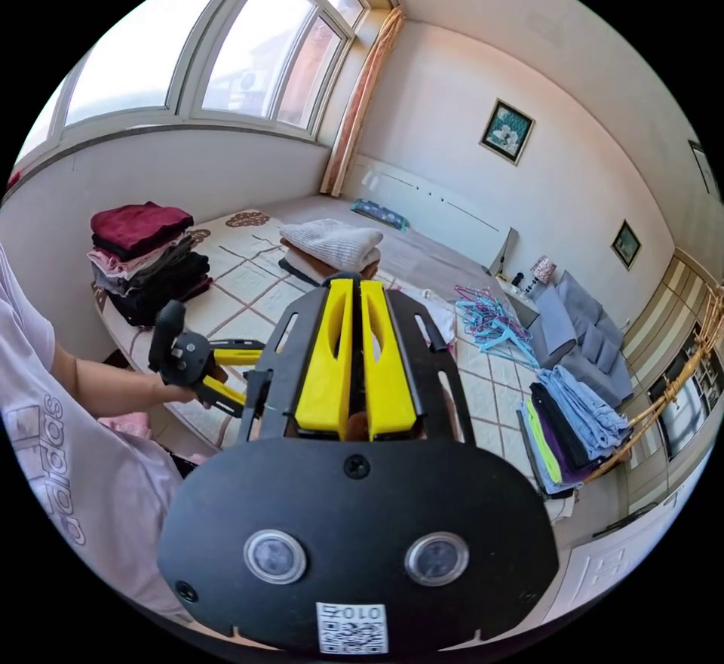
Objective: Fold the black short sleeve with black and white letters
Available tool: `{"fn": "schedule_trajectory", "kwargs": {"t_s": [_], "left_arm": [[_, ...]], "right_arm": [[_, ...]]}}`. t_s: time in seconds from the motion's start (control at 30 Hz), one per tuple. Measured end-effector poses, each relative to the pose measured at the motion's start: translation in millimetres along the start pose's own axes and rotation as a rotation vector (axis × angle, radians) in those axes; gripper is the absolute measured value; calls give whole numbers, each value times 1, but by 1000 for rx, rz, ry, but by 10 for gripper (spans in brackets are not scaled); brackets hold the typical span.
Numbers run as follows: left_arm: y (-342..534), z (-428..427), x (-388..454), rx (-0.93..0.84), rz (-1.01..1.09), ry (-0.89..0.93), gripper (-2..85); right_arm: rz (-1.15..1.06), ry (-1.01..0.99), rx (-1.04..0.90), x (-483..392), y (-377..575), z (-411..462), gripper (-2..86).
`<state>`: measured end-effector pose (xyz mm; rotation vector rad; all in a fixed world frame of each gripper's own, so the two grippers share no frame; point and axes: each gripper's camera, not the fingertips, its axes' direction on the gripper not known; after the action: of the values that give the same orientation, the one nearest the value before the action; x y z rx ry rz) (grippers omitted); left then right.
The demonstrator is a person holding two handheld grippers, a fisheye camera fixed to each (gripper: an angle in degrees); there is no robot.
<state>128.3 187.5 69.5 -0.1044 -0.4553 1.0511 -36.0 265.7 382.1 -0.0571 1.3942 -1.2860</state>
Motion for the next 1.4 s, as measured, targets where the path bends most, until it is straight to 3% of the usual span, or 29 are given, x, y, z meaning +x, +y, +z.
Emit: {"fn": "schedule_trajectory", "kwargs": {"t_s": [0.1, 0.2, 0.27, 0.4, 0.5, 0.6, 0.67, 0.73, 0.87, 1.03, 1.2, 1.4], "left_arm": [[-1, 9, 5, -67, 20, -121, 91], [-10, -22, -3, 47, 77, -220, 26], [-26, -53, -20, 88, 66, -298, 11], [-72, -167, -81, 352, -43, -438, -1], [-124, -217, -101, 442, 6, -523, -3], [-184, -224, -110, 451, 89, -618, -3], [-218, -214, -120, 460, 105, -571, -2], [-252, -188, -130, 413, 132, -485, 1], [-300, -65, -147, 60, 190, -237, 22], [-250, 31, -142, -107, 163, 0, 71], [-140, 26, -119, -144, 140, -76, 123], [-31, 0, -93, -313, 11, -38, 136]], "right_arm": [[-8, 32, 43, 4, -12, -33, 13], [-4, 61, 97, 10, -15, -68, 13], [5, 52, 150, 16, -12, -93, 12], [29, -71, 318, 36, 1, -156, 12], [62, -152, 376, 53, 1, -174, 12], [112, -165, 380, 69, -4, -173, 12], [167, -175, 384, 86, -3, -170, 13], [285, -176, 348, 117, 2, -158, 13], [499, -115, 197, 180, 32, -110, 15], [776, -54, -285, 277, 153, 22, 30], [741, 31, -359, 280, 220, 42, 62], [365, -106, -336, 237, 188, 63, 66]]}}
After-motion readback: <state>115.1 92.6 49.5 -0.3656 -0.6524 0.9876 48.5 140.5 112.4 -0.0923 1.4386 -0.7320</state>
